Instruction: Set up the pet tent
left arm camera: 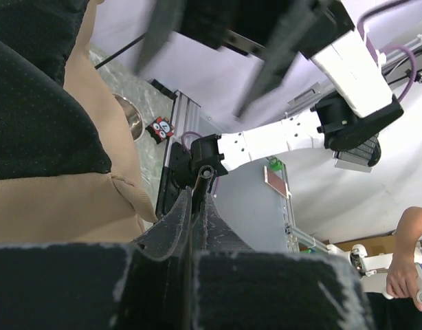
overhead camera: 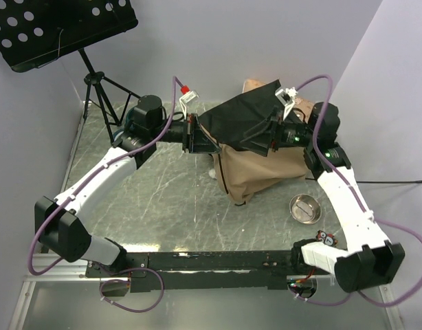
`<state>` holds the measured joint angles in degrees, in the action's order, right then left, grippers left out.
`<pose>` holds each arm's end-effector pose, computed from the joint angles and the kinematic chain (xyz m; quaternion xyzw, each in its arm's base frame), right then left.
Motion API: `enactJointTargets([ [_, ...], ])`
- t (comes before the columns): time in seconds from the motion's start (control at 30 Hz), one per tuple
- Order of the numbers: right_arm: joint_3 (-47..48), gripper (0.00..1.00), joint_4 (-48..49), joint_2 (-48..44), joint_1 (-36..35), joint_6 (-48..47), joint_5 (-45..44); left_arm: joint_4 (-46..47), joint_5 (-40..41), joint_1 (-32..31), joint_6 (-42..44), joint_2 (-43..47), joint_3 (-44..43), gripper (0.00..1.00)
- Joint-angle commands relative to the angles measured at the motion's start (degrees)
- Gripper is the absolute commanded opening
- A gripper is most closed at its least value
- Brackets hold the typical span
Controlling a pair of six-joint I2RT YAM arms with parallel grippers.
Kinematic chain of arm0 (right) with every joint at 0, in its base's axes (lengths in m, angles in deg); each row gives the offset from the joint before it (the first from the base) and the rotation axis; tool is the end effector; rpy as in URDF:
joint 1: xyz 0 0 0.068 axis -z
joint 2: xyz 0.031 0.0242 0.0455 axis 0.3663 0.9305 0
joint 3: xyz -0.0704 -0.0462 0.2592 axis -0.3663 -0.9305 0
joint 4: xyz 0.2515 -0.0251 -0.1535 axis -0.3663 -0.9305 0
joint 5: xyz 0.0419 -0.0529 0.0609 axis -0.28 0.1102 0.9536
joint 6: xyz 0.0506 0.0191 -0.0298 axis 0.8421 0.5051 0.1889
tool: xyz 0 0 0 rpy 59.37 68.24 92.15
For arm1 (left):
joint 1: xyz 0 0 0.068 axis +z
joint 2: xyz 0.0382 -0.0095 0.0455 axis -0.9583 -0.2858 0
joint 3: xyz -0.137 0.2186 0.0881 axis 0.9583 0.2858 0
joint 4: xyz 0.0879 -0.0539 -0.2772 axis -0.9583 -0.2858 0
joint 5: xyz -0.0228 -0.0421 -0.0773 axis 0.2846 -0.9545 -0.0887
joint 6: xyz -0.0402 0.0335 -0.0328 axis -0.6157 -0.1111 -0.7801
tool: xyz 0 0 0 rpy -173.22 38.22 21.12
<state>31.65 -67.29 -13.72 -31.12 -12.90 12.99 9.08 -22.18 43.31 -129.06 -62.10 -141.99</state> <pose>0.2744 0.0891 0.4118 -0.3037 0.6515 0.5232 0.4577 0.2949 -0.2177 0.3911 0.2838 0.6676 -0.6373 0.2599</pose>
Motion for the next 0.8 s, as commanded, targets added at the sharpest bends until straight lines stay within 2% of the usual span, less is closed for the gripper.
enactJointTargets([
  [0.0, -1.43, 0.72, -0.05, -4.67, -3.89, -2.01, 4.00, -1.00, 1.30, 0.47, -0.11, -1.45, -2.23, 0.01],
  [0.23, -5.30, 0.71, 0.02, -4.32, -12.33, -5.00, -3.64, 1.20, 0.68, 0.38, -1.60, -1.89, -2.32, 0.01],
  [0.4, -6.79, 0.71, 2.04, -2.83, -15.15, -6.41, -7.42, 2.17, 0.50, 0.38, -2.48, -1.89, -2.58, 0.01],
  [0.57, -8.03, 0.59, 5.21, -2.04, -17.18, -4.48, -7.87, 2.96, 1.12, 0.38, -3.10, -2.07, -2.67, 0.01],
  [0.67, -8.55, 0.41, 9.77, -1.60, -17.62, -1.50, -7.52, 3.92, 1.38, 0.29, -4.06, -2.51, -2.67, 0.01],
  [0.7, -8.73, 0.29, 10.74, -1.34, -17.53, -0.70, -7.52, 4.45, 1.47, 0.29, -4.50, -2.60, -2.67, 0.01],
  [0.73, -8.99, 0.07, 11.62, -1.33, -17.62, 0.43, -7.52, 5.67, 1.56, 0.20, -5.29, -2.60, -2.50, 0.01],
  [0.77, -9.43, 0.00, 12.67, -1.33, -17.62, 1.40, -7.78, 7.25, 1.73, 0.20, -6.51, -2.60, -1.97, 0.01],
])
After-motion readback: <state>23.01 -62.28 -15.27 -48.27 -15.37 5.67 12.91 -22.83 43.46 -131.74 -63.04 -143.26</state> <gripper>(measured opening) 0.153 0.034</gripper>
